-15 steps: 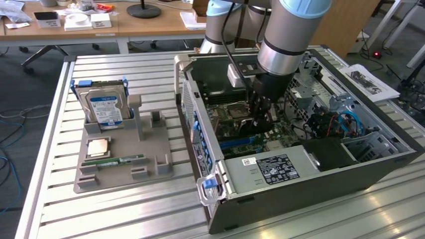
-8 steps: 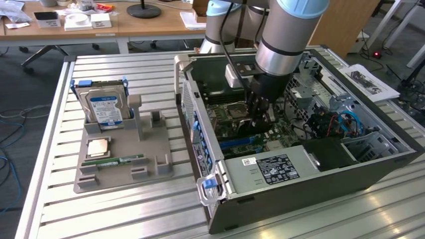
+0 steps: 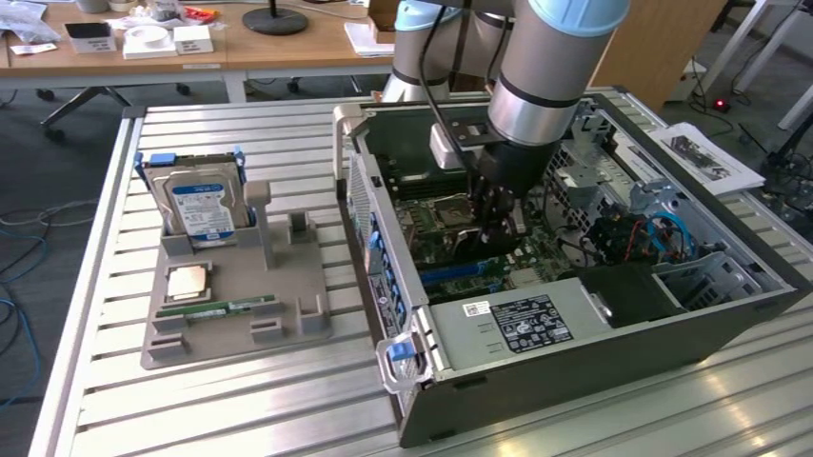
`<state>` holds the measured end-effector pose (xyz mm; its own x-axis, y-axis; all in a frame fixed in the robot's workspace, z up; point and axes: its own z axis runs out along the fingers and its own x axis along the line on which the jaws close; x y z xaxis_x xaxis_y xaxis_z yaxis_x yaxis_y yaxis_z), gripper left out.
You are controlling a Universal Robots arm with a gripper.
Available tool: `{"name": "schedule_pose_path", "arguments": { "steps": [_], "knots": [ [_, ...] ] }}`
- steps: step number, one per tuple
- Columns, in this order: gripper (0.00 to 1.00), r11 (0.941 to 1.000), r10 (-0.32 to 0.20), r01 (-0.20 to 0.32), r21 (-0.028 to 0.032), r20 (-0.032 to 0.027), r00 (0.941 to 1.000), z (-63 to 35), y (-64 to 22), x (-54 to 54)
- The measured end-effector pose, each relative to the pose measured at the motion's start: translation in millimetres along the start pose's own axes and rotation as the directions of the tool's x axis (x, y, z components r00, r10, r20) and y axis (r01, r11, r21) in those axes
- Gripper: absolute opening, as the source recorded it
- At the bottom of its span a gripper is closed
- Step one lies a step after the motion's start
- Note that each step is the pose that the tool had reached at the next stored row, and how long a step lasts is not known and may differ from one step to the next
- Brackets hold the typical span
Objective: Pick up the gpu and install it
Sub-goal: 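Insert the gpu into the slot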
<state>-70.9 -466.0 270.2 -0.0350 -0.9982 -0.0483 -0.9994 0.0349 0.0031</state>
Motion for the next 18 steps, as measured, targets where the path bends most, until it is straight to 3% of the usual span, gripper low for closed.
{"name": "schedule_pose_path", "arguments": {
  "steps": [18],
  "knots": [
    [0.27,1.0000,0.000,0.000,0.0000,0.0000,1.0000,0.0,4.2,1.3]
  ]
}}
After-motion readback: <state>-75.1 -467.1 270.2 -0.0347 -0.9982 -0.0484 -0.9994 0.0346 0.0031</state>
